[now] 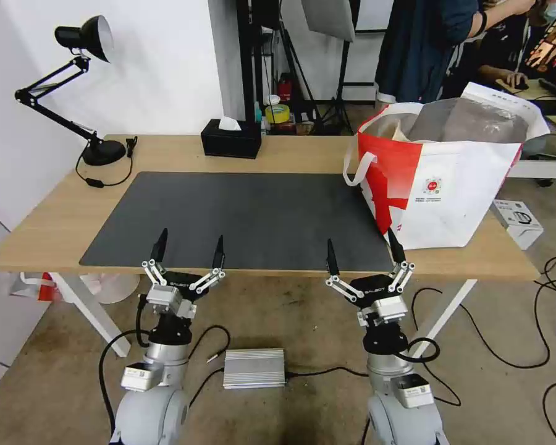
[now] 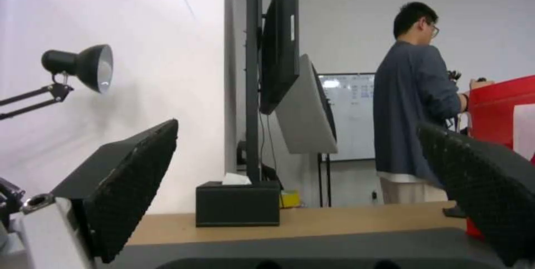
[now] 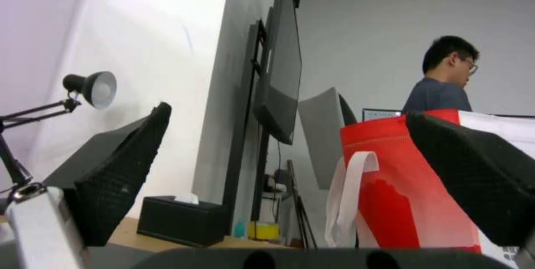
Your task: Pick up the trash from the table and place it into the takeout bag.
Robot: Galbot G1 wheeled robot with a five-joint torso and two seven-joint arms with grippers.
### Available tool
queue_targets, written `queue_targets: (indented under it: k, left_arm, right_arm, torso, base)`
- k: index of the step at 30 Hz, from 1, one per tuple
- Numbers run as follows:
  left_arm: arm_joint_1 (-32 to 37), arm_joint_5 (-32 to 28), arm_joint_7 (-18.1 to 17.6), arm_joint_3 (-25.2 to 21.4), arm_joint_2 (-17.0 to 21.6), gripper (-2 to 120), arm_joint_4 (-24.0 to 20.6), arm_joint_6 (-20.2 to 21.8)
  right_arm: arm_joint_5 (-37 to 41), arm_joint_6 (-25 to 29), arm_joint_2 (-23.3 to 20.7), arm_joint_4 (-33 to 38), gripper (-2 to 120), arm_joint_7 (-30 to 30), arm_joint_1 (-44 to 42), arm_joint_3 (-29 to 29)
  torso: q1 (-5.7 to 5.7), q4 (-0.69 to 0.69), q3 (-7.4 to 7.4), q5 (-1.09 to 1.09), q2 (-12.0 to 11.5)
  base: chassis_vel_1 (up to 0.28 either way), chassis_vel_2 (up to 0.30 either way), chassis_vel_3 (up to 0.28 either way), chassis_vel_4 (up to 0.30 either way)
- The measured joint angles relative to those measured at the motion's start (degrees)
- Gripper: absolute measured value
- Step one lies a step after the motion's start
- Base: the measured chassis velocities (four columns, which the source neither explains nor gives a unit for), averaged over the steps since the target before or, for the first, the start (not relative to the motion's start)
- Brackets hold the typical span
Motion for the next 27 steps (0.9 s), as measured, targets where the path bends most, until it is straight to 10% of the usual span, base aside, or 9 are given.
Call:
queue_targets:
  k: [27]
  left_arm:
    - [0.9,-0.2,0.1,0.2,-0.3,100,-0.5,-1.3]
  right_arm:
    - [-0.2,-0.1,0.2,0.8,100,-0.3,-0.5,0.2]
  torso:
    - [0.00,0.00,0.00,0.00,0.0]
  base:
    - [0.000,0.000,0.000,0.000]
